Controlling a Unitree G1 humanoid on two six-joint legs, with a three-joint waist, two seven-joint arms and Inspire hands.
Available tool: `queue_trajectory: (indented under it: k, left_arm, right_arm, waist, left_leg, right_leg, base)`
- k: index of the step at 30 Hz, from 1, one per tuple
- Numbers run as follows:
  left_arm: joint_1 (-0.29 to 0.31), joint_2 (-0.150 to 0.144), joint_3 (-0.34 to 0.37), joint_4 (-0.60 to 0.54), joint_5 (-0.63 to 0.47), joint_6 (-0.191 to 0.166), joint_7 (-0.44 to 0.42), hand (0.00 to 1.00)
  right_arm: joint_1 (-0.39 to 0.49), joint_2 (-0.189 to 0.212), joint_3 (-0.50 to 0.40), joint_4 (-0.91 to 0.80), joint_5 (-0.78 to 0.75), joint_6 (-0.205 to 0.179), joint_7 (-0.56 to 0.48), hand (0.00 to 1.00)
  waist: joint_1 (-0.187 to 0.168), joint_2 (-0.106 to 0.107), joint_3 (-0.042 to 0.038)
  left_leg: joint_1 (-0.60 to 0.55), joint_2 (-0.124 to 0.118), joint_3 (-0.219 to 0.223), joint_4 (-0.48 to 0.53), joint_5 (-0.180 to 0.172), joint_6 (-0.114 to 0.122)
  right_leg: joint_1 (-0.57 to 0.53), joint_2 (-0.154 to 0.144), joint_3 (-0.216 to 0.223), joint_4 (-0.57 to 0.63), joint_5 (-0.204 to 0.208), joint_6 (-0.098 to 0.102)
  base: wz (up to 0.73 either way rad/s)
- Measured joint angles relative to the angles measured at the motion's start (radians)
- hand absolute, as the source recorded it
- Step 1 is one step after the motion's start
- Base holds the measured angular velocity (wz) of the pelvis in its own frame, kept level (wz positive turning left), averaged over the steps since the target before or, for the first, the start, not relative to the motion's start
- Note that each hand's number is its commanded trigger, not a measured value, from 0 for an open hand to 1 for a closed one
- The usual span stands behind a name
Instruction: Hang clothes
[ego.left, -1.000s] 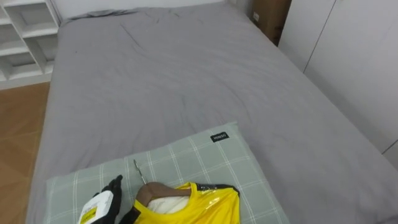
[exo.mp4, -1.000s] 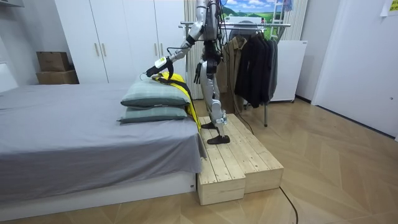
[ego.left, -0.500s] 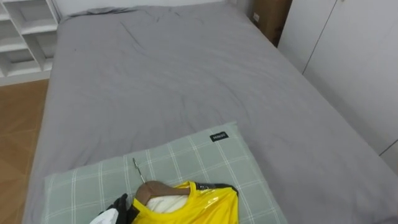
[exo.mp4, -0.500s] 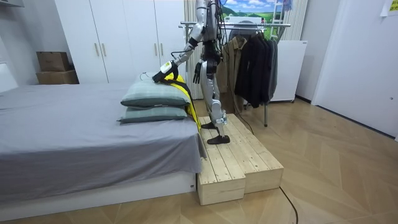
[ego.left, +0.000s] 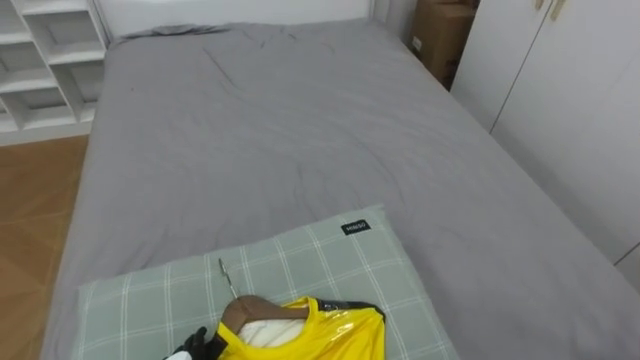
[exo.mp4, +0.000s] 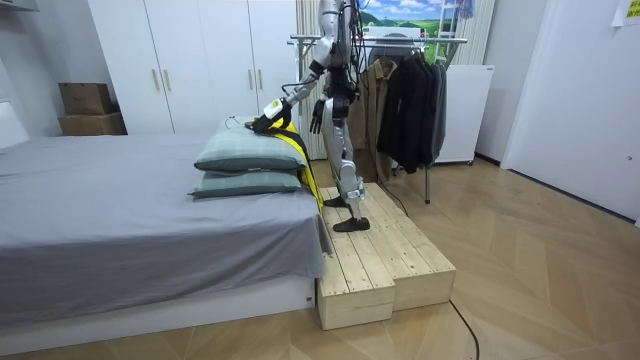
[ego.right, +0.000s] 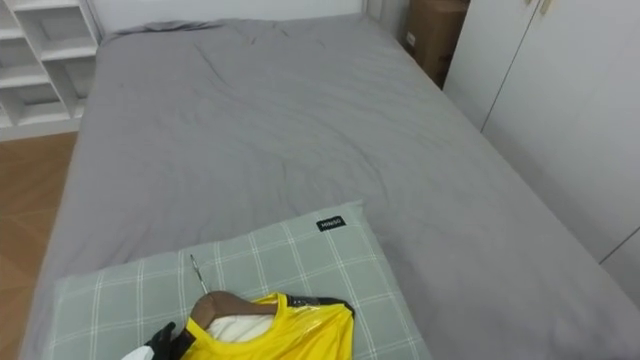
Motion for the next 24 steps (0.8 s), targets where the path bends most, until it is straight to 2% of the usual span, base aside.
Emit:
queue_trajectory:
  k: [6, 16, 24]
  left_arm:
    - [0.001, -0.001, 0.006, 0.0, 0.003, -0.004, 0.0, 0.0]
    - [0.0, -0.001, 0.01, 0.019, 0.002, -0.005, -0.018, 0.0]
    - [-0.001, -0.002, 0.009, 0.019, -0.011, -0.008, -0.027, 0.0]
  right_arm:
    - [0.003, 0.0, 0.0, -0.002, 0.001, -0.001, 0.0, 0.0]
    - [0.002, 0.006, 0.018, -0.001, 0.0, -0.001, -0.007, 0.0]
    - [-0.002, 0.006, 0.024, 0.001, 0.005, -0.001, -0.008, 0.0]
  waist:
    - [0.003, -0.002, 0.0002]
    - [0.009, -0.019, -0.0002]
    - [0.005, -0.02, -0.0007]
  left_leg:
    - [-0.001, -0.001, 0.0, 0.002, 0.001, 0.001]
    - [-0.003, -0.004, -0.002, 0.002, 0.004, 0.001]
    - [-0.015, -0.005, -0.009, 0.004, 0.004, 0.001]
  right_leg:
    - [0.0, -0.001, 0.002, 0.0, 0.0, 0.0]
    - [0.0, -0.004, 0.001, -0.002, 0.0, 0.0]
    - [-0.007, -0.006, -0.006, -0.002, -0.001, 0.001]
  base:
    - [0.0]
    - [0.0]
    - [0.01]
